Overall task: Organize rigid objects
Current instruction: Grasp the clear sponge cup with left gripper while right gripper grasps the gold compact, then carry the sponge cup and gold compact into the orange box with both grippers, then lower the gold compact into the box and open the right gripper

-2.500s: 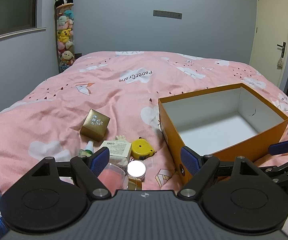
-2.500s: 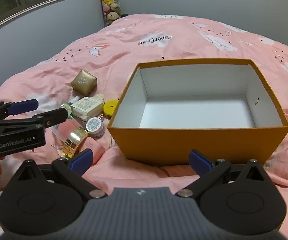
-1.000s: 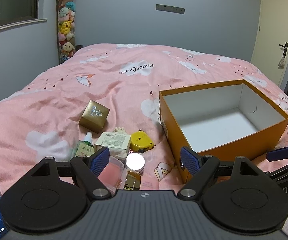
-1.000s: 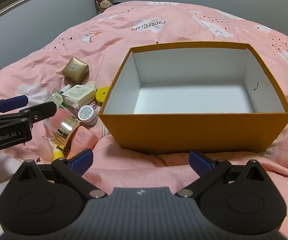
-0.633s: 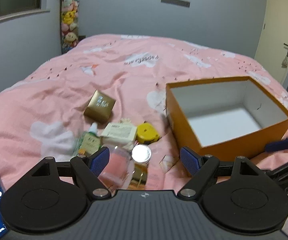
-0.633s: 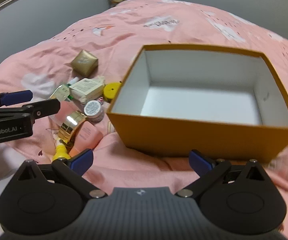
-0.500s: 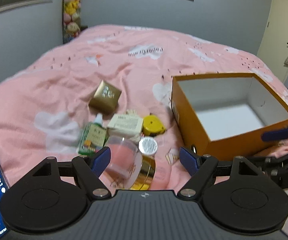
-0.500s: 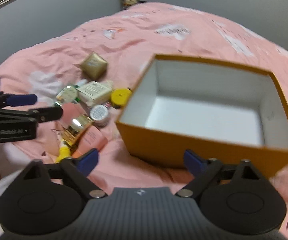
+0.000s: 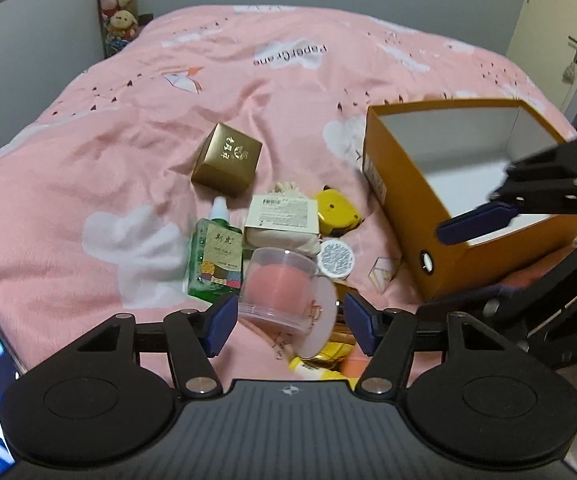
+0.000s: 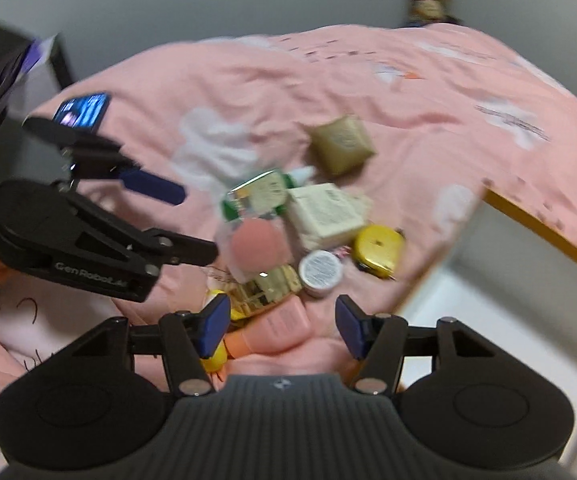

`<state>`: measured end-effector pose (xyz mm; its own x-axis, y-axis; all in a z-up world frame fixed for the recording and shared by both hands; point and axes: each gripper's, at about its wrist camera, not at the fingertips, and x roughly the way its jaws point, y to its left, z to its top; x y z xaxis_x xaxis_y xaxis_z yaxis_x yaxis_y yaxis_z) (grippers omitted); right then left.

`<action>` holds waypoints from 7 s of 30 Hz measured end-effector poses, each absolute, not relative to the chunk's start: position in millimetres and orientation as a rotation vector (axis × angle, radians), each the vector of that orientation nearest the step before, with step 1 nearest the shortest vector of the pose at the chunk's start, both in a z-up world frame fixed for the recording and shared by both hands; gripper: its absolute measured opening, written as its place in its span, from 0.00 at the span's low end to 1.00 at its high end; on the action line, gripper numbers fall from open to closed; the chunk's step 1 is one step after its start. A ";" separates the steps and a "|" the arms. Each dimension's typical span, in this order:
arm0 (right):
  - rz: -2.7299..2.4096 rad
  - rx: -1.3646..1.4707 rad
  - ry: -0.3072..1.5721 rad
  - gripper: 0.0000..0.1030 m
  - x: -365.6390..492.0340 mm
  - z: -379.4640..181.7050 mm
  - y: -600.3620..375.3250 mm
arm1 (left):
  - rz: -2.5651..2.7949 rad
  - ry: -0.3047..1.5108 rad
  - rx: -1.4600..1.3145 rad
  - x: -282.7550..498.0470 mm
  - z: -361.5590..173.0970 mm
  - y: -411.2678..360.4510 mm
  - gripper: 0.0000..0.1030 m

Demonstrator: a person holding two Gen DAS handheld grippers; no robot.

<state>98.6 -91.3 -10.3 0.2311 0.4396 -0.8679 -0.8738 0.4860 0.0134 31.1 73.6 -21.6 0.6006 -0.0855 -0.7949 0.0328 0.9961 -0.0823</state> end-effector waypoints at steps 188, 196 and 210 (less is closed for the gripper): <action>0.452 0.037 1.463 0.72 293.6 -108.2 -184.1 | -0.271 1.022 -0.396 189.5 -50.8 21.4 0.33; 0.462 -0.020 1.499 0.66 282.9 -101.2 -192.7 | -0.270 1.018 -0.389 182.3 -48.0 23.3 0.33; 0.344 0.065 1.542 0.37 275.5 -115.5 -199.8 | -0.255 0.987 -0.365 165.4 -38.9 24.4 0.33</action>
